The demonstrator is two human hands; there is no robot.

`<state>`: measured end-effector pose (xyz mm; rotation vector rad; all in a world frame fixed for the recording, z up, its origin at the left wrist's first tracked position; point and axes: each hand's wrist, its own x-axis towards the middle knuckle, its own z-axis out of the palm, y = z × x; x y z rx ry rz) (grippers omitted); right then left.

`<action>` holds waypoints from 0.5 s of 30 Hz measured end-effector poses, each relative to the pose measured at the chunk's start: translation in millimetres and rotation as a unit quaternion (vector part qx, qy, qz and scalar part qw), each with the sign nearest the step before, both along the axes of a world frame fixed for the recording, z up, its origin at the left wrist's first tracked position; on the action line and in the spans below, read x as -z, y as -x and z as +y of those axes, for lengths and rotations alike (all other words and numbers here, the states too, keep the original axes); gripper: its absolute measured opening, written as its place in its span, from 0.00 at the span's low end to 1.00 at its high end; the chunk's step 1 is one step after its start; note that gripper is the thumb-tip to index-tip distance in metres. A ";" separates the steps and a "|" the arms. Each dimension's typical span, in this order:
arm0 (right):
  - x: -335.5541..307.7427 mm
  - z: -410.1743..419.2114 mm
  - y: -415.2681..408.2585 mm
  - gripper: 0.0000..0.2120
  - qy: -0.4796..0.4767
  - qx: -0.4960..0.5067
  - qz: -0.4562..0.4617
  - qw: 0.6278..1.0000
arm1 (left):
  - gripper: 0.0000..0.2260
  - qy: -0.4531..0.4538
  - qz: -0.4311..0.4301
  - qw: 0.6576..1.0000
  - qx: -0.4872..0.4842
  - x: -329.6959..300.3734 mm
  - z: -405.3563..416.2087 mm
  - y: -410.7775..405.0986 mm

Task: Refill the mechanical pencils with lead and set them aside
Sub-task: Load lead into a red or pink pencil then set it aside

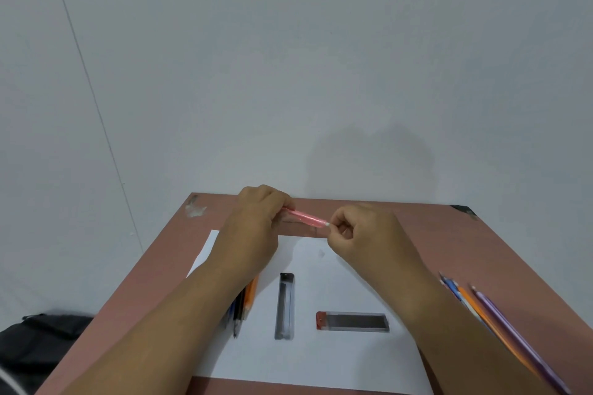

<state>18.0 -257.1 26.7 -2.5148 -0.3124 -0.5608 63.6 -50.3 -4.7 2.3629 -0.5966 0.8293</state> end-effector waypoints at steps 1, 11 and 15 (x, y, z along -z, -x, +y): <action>-1.0 0.2 0.0 0.08 0.016 -0.001 0.016 1.000 | 0.12 -0.005 -0.002 1.000 0.005 -0.1 0.2 -0.1; 8.8 1.6 -5.1 0.07 -0.194 -0.002 0.053 0.980 | 0.10 0.015 0.042 0.999 0.005 0.6 1.5 -2.6; 15.4 3.3 -10.2 0.09 -0.242 -0.001 0.080 0.967 | 0.12 0.035 0.051 0.998 -0.008 3.0 -1.0 -2.6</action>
